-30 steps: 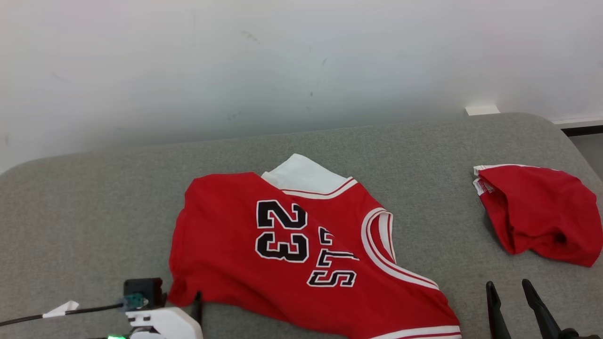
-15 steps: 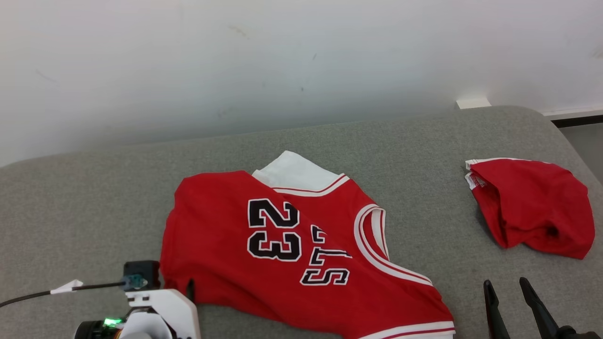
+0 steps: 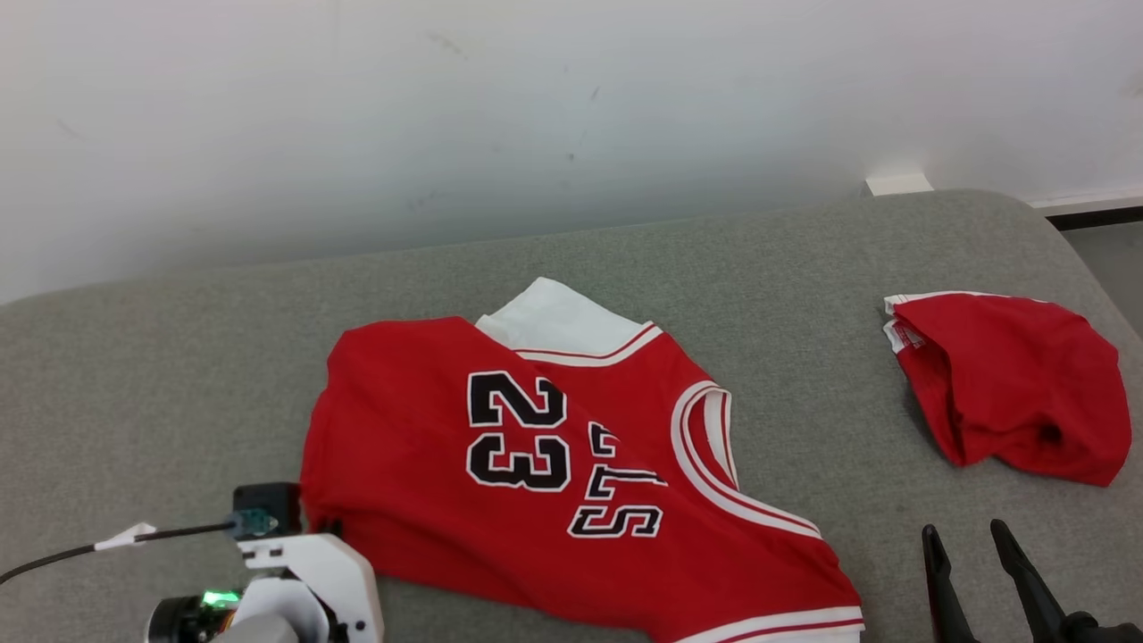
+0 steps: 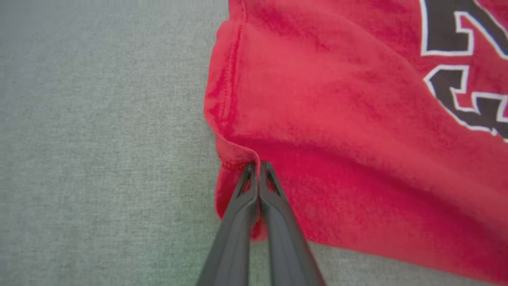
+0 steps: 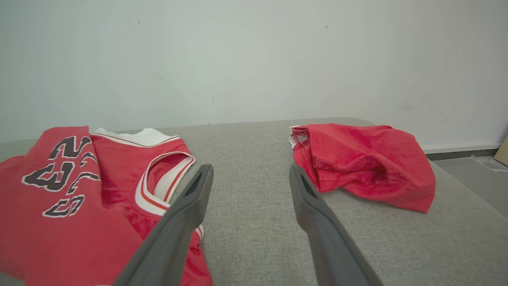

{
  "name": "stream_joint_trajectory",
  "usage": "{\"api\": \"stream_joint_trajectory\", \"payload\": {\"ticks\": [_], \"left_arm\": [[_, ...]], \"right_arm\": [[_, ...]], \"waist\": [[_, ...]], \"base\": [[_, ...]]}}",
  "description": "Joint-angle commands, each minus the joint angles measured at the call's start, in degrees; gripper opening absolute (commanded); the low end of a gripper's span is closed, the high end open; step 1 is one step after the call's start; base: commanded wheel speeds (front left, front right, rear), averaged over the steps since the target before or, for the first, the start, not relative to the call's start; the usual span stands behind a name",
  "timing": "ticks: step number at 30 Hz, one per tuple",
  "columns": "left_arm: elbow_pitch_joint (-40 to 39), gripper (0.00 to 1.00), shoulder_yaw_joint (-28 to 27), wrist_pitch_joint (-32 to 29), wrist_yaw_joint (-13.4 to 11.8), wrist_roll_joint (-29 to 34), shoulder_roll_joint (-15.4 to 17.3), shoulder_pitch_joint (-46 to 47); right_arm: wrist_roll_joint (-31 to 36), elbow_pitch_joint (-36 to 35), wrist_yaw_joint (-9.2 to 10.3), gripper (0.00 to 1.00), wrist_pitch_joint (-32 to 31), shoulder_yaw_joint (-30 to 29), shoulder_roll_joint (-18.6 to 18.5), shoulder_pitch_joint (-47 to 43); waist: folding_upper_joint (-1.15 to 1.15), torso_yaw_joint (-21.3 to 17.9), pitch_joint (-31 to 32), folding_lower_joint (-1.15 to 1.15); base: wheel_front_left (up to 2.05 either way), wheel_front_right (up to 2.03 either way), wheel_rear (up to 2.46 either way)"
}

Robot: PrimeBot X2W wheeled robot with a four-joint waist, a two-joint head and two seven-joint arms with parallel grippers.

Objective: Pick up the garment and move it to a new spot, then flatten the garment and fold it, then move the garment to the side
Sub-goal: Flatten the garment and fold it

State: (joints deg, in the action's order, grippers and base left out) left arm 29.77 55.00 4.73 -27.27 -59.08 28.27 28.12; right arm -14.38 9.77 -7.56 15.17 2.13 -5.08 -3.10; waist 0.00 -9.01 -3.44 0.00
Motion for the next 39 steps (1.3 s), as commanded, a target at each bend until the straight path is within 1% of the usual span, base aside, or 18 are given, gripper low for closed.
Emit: {"api": "stream_joint_trajectory", "payload": {"ticks": [1,6,9,11,15,19,21,22,23,24,25,29,33,35,39], "left_arm": [[0.05,0.00,-0.42,0.62,0.10,-0.50,0.13,0.96],[-2.48,0.00,-3.05,2.90,0.39,-0.77,-0.03,4.46],[-3.50,0.00,-4.03,1.31,0.81,-1.38,0.57,7.22],[-3.22,0.00,-5.10,-0.06,1.63,-2.38,0.73,8.99],[-0.15,0.00,-5.00,-4.40,3.38,-3.66,1.25,11.80],[3.64,0.00,-3.49,-7.85,5.43,-3.06,0.98,14.53],[5.92,0.00,-2.67,-8.83,5.99,-2.46,0.80,15.55],[7.19,0.14,-1.85,-9.36,6.28,-1.70,0.72,15.90],[8.32,0.41,-1.08,-9.52,6.39,-0.93,0.63,16.21],[9.50,0.91,-0.78,-9.41,6.53,-0.65,0.46,16.34],[10.49,1.00,-0.46,-9.13,6.59,-0.32,0.23,16.29],[12.89,1.00,-0.70,-6.12,6.76,0.02,-0.75,14.89],[10.91,1.00,-1.99,-2.37,7.61,-1.11,-0.53,13.09],[8.45,1.00,-2.83,-0.98,7.77,-1.76,0.52,11.82],[0.90,1.00,-4.01,0.37,6.51,-2.38,4.39,8.62]], "right_arm": [[-0.52,0.09,0.16,1.00,-0.07,-0.11,-0.29,0.33],[-0.59,-0.14,0.16,1.00,-0.07,-0.24,-0.47,0.19],[-0.65,0.04,0.16,1.00,-0.07,0.19,-0.63,0.60],[-0.78,0.01,0.16,1.00,-0.07,0.48,-0.64,1.26],[-1.05,0.33,0.16,1.00,-0.07,1.53,-0.64,2.29],[-1.33,0.83,0.16,1.00,-0.07,1.95,-0.28,2.99],[-1.45,1.07,0.16,1.00,-0.07,1.96,-0.14,3.07],[-1.53,1.17,0.16,1.00,-0.07,1.94,-0.06,3.15],[-1.61,1.31,0.16,1.00,-0.07,1.86,0.03,3.18],[-1.75,1.45,0.16,1.00,-0.07,1.75,0.14,3.12],[-1.67,1.49,0.16,1.00,-0.07,1.76,0.22,3.11],[-1.65,1.77,0.16,1.00,-0.07,1.19,0.46,2.71],[-1.30,1.73,0.16,1.00,-0.07,0.43,0.48,2.31],[-1.08,1.46,0.16,1.00,-0.07,0.06,0.32,2.17],[-0.86,0.90,0.16,1.00,-0.07,-0.46,0.05,1.71]], "waist": [[0.00,0.08,0.00,0.00],[0.00,0.84,-0.36,0.00],[0.00,1.12,-0.74,0.00],[0.00,1.00,-1.19,0.00],[0.00,-0.27,-2.06,0.00],[0.00,-1.98,-2.91,0.00],[0.00,-2.77,-3.34,0.00],[0.00,-3.11,-3.51,0.00],[0.00,-3.38,-3.64,0.00],[0.00,-3.60,-3.72,0.00],[0.00,-3.78,-3.81,0.00],[0.00,-3.68,-3.77,0.00],[0.00,-2.61,-3.23,0.00],[0.00,-2.03,-2.90,0.00],[0.00,-0.86,-2.55,0.00]], "base": [[0.00,0.00,0.00],[0.00,0.00,0.00],[0.00,0.00,0.00],[0.00,0.00,0.00],[0.00,0.00,0.00],[0.00,0.00,0.00],[0.00,0.00,0.00],[0.00,0.00,0.00],[0.00,0.00,0.00],[0.00,0.00,0.00],[0.00,0.00,0.00],[0.00,0.00,0.00],[0.00,0.00,0.00],[0.00,0.00,0.00],[0.00,0.00,0.00]]}}
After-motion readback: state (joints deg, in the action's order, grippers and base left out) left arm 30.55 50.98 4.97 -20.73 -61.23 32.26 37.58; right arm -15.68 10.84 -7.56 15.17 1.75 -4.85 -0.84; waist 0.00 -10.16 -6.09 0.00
